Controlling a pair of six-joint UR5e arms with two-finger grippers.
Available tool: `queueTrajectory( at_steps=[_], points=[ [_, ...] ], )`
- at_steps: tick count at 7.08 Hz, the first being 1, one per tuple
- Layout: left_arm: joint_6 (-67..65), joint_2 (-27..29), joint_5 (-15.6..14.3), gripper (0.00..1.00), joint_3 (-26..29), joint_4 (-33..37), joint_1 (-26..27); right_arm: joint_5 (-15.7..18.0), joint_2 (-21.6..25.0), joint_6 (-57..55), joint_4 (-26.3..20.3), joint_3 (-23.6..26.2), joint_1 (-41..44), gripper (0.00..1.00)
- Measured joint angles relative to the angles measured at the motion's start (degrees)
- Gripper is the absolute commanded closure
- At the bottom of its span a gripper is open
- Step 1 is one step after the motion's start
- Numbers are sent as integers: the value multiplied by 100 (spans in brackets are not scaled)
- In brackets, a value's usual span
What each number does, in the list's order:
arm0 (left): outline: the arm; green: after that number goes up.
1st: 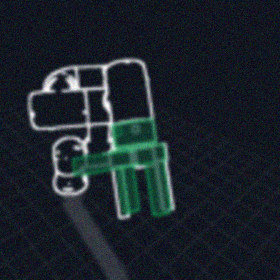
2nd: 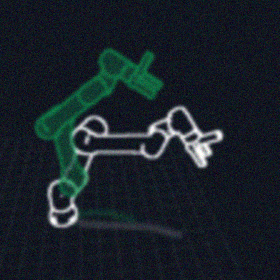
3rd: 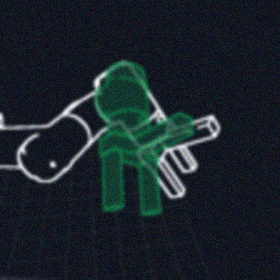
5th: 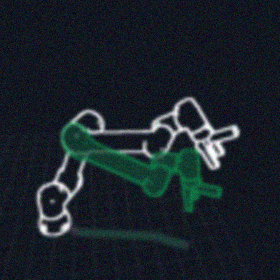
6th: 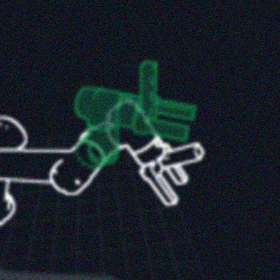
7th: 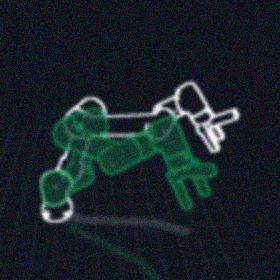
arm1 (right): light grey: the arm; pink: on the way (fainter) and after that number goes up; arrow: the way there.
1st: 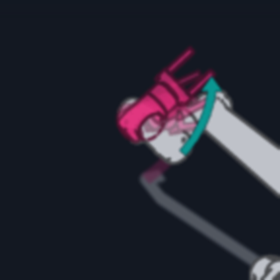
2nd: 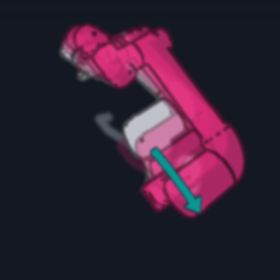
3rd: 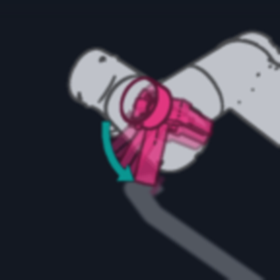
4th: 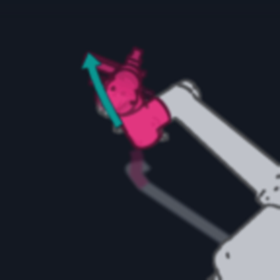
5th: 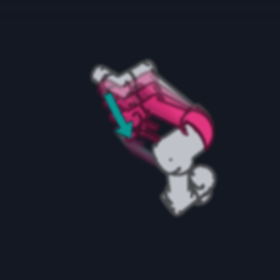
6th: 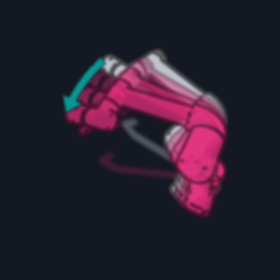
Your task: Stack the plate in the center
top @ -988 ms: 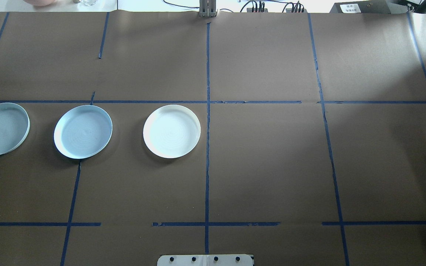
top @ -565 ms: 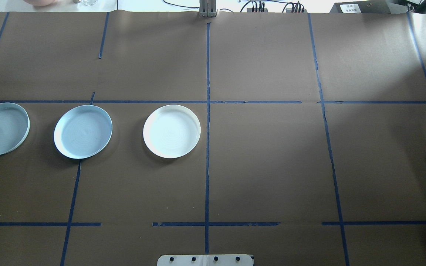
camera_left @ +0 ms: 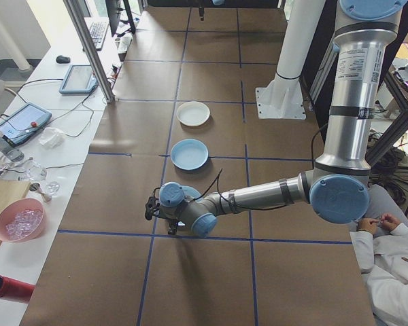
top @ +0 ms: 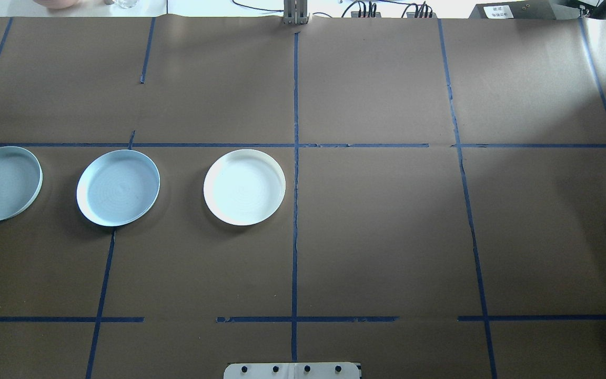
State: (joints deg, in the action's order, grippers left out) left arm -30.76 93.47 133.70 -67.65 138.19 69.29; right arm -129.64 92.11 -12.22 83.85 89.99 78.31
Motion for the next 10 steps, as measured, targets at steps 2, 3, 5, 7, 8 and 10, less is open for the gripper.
queueTrajectory(
  at_steps=[2, 3, 5, 7, 8, 10],
  points=[
    [0, -10, 41, 78, -1, -13, -3, 0, 0, 1, 0, -5, 0, 0],
    [0, -12, 111, 88, 5, -29, -6, 0, 0, 1, 0, -3, 0, 0],
    [0, -12, 191, 100, 6, -49, -8, 0, 0, 1, 0, 0, 0, 0],
    [0, -23, 742, 100, 9, -45, 2, 0, 0, 1, 0, 0, 0, 0],
    [-18, -25, 1193, 100, -46, -38, 18, 0, 0, 1, 0, -2, 0, 0],
    [-126, -35, 1617, 100, -356, -43, 59, 0, 0, 1, 0, -1, 0, 0]
  ],
)
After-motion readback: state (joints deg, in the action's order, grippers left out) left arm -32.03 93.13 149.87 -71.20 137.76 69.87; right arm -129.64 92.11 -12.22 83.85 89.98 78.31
